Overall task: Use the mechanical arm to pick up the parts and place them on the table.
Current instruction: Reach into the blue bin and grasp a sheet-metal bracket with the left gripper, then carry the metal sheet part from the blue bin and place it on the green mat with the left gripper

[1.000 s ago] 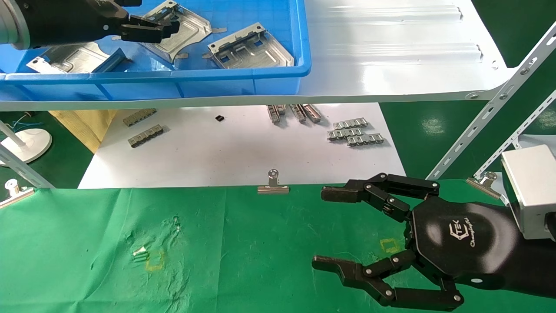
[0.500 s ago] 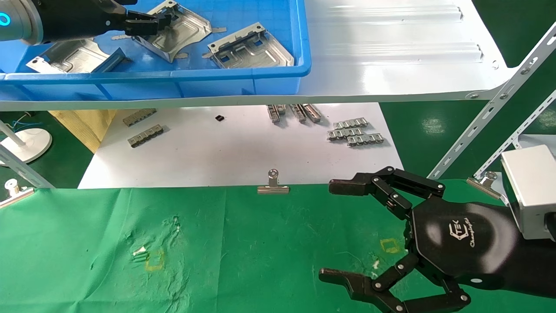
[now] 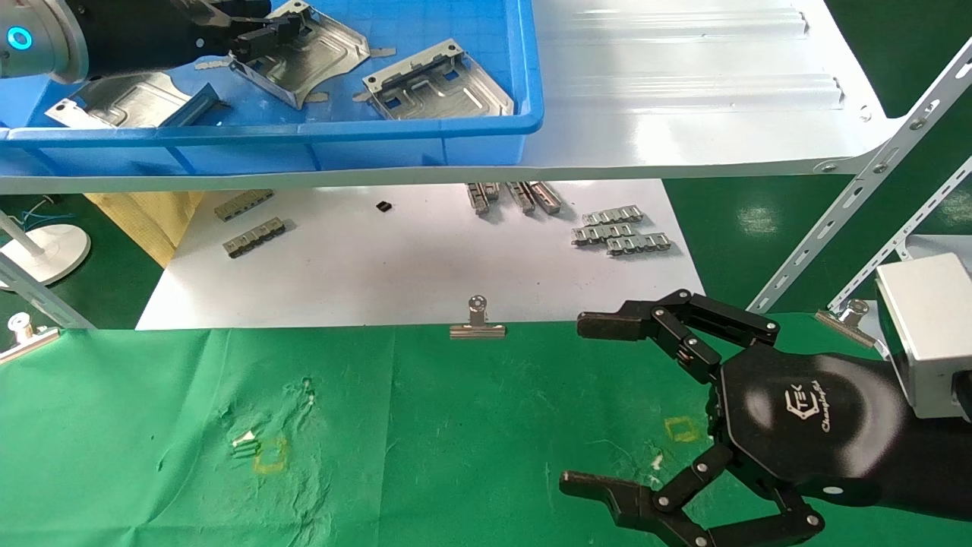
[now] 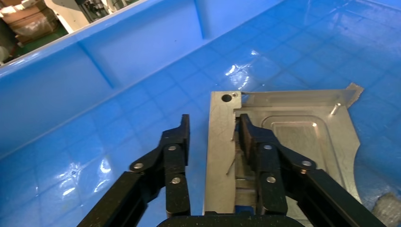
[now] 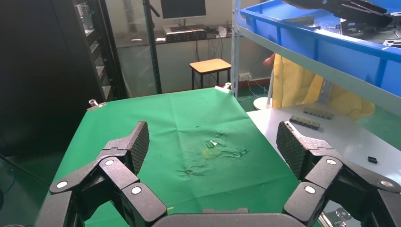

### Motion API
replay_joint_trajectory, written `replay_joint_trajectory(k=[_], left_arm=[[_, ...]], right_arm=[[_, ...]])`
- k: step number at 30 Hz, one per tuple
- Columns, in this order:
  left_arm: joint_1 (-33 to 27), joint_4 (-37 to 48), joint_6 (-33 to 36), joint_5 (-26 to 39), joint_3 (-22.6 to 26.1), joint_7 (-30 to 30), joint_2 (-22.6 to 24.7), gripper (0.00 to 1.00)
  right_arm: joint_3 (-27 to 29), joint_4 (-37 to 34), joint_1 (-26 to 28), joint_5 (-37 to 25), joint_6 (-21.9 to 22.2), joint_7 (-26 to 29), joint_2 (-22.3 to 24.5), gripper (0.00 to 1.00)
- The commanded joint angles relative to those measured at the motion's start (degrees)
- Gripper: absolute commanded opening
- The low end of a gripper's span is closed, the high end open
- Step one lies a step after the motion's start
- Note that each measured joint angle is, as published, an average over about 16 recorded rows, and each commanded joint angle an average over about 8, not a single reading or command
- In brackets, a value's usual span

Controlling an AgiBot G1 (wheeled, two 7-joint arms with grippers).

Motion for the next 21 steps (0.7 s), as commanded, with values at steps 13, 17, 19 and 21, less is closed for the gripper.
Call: replay_joint_trajectory(k=[13,17,19,21], left_arm=[[-1.5,-1.89,1.87,-2.67,-1.85,3.05,-0.82,0.0],[-2.05,-3.15,6.96,-4.18,-2.81,4.9,-2.1,0.0],[-2.16,-3.91,10.86,-5.02,-3.3,6.08,-3.0,0.0],[-2.11,-4.67,15.44,-5.9,-3.78,7.35,-3.95,0.0]], right_arm=[[-0.01,0.0,0.0,0.0,0.0,0.0,0.0,1.0],[-0.01,0.0,0.0,0.0,0.0,0.0,0.0,1.0],[-0.01,0.0,0.0,0.01,0.0,0.0,0.0,1.0],[-0.01,0.0,0.0,0.01,0.0,0.0,0.0,1.0]])
